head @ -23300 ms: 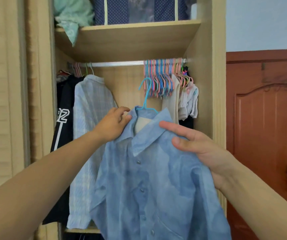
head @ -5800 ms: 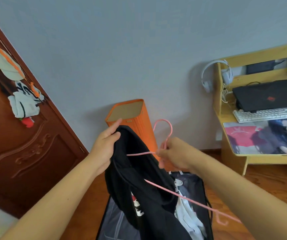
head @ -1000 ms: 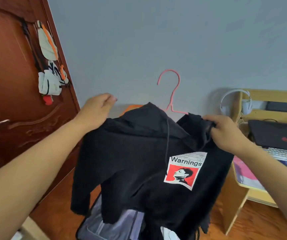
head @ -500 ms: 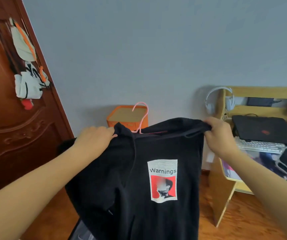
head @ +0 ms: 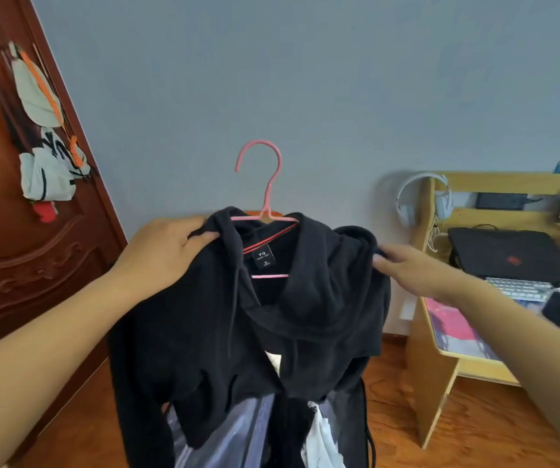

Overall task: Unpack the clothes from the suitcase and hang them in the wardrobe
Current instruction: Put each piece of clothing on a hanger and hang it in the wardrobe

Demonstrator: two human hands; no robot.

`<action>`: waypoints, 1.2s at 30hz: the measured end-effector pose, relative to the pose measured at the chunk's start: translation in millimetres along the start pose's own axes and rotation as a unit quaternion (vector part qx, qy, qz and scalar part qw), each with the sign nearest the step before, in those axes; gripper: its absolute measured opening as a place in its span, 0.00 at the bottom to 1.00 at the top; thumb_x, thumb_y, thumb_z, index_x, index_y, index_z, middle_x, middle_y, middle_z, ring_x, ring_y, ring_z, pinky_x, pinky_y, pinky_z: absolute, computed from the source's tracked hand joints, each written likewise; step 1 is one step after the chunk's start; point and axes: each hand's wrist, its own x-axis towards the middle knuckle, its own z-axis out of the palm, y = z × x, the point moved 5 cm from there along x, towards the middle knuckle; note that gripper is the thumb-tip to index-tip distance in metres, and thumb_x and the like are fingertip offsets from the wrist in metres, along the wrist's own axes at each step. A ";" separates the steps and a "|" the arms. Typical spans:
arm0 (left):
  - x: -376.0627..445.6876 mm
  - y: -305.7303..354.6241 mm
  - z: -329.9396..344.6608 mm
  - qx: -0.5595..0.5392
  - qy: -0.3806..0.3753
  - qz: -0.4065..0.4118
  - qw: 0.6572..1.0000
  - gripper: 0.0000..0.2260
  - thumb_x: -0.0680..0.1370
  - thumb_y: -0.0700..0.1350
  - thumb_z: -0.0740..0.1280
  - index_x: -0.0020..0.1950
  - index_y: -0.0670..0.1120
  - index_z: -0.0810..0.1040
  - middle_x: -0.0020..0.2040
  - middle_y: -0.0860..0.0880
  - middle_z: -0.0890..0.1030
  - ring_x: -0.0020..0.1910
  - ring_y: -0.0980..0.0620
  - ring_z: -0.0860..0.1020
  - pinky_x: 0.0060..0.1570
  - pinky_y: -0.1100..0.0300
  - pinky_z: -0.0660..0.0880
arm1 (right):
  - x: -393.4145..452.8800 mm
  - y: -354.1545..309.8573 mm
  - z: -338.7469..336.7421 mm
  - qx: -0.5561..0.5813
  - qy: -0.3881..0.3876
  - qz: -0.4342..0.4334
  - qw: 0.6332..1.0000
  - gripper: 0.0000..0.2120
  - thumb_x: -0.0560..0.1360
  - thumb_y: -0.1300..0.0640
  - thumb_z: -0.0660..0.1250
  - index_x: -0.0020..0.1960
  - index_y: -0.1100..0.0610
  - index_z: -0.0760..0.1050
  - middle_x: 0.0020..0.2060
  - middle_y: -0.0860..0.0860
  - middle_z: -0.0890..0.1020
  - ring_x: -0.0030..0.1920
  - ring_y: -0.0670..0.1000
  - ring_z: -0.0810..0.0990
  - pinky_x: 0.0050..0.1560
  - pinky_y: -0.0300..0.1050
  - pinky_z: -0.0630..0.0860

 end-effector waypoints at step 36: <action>-38.4 -23.9 10.7 -0.040 -0.059 -0.108 0.992 0.21 0.79 0.66 0.61 0.45 0.52 0.84 0.35 0.52 0.83 0.34 0.53 0.80 0.41 0.46 0.79 | -20.4 -11.1 17.6 0.099 0.081 -0.033 0.991 0.23 0.82 0.40 0.55 0.46 0.55 0.81 0.41 0.44 0.82 0.42 0.44 0.80 0.47 0.44 0.72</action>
